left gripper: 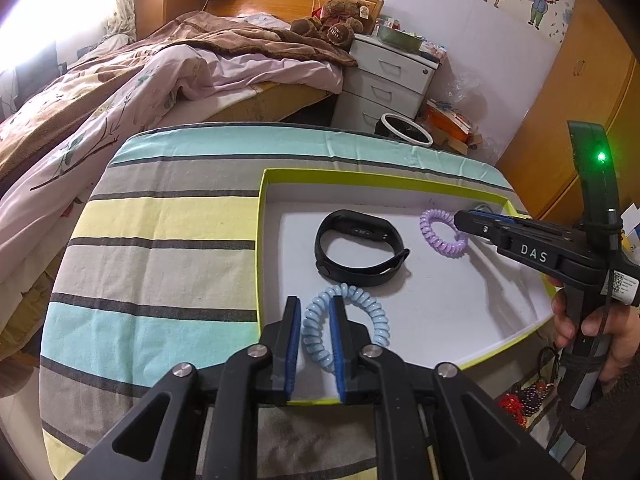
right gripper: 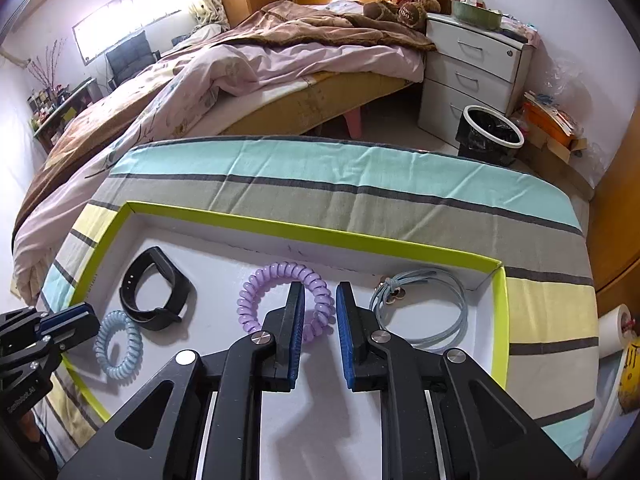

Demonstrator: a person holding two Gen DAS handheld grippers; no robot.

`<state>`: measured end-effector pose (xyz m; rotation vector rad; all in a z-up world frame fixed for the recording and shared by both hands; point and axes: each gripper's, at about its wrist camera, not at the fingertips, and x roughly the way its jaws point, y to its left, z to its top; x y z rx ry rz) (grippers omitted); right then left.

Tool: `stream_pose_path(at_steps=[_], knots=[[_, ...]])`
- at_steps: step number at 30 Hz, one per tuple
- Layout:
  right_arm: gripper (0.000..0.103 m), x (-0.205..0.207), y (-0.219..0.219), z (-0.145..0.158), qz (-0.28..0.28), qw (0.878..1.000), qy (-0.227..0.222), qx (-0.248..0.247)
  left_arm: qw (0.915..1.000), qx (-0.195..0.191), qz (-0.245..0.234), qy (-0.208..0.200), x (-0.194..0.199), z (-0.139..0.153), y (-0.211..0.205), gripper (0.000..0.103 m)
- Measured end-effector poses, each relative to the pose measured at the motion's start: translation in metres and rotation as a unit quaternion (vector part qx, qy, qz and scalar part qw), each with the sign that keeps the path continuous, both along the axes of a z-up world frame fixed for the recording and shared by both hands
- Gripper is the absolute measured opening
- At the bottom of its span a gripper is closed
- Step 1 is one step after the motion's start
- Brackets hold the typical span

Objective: Organize jewelry
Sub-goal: 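Open both grippers to release the hair ties inside the box, then withdraw both grippers from the box toward the remaining keychains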

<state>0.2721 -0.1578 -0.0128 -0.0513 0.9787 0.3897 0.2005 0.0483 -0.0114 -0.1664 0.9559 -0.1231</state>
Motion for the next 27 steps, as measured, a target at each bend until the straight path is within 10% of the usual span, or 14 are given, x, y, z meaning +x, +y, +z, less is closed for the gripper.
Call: stream_pose_path(at_steps=[5, 27], knots=[[0.039, -0.013, -0.008, 0.014, -0.005, 1.0, -0.014, 0.022, 0.9998, -0.007, 0.002, -0.017, -0.012, 0.012, 0.001, 0.041], [0.04, -0.111, -0.06, 0.048, -0.02, 0.995, -0.061, 0.075, 0.9937, -0.066, -0.08, -0.043, -0.082, 0.019, -0.033, 0.043]])
